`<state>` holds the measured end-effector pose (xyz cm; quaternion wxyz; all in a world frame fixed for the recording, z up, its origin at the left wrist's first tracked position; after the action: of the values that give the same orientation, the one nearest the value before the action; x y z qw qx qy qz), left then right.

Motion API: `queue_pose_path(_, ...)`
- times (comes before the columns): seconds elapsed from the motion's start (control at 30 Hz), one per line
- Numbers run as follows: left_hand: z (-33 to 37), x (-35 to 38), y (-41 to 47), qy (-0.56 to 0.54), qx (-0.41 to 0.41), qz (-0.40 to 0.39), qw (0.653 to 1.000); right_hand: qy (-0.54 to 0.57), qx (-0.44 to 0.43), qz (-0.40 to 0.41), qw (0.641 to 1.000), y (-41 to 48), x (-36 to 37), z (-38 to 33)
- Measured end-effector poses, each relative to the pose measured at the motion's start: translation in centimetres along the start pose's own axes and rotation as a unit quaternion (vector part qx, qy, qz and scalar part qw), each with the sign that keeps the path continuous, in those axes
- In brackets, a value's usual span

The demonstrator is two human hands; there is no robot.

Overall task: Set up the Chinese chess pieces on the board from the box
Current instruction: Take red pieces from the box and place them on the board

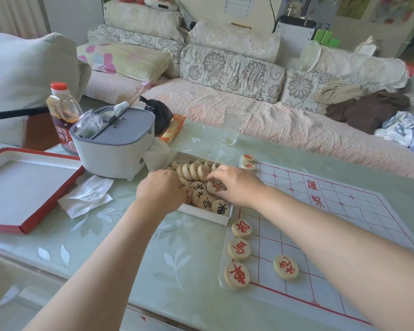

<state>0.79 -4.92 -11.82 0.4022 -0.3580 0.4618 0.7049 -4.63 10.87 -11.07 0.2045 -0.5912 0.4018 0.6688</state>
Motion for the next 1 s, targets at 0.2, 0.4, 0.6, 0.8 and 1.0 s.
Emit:
queue_pose_path(0.2, 1.2, -2.9, -0.4, -0.071, -0.04, 0.024, 0.996, 0.089, 0.055, 0.024, 0.994, -2.3, -2.5, 1.0)
queue_pose_path(0.4, 7.1, -2.7, -1.6, -0.208, -0.025, 0.009, 0.978, 0.141, 0.092, 0.062, 0.984, -7.4, -5.8, 4.4)
queue_pose_path(0.6, 14.2, -0.3, -3.6, -0.269, 0.026, -0.072, 0.96, 0.112, 0.184, 0.036, 0.976, -14.8, -7.7, 10.7)
queue_pose_path(0.8, 19.7, 2.7, -6.0, -0.27, 0.066, -0.146, 0.949, 0.129, 0.24, -0.012, 0.962, -20.7, -6.5, 13.1)
queue_pose_path(1.0, 21.6, 4.6, -7.3, -0.277, 0.046, -0.175, 0.944, 0.147, 0.23, -0.003, 0.962, -22.4, -5.4, 13.0)
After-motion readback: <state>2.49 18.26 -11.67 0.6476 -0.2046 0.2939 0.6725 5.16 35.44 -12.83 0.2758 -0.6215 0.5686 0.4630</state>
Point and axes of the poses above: each hand's wrist, its own y-axis towards the middle knuckle, its own x-axis out of the palm, z = x × y, the point moved 9 cm from there along y, towards the middle knuckle, and after that the axes turned 14 degrees about z, right-handed, at the moved point
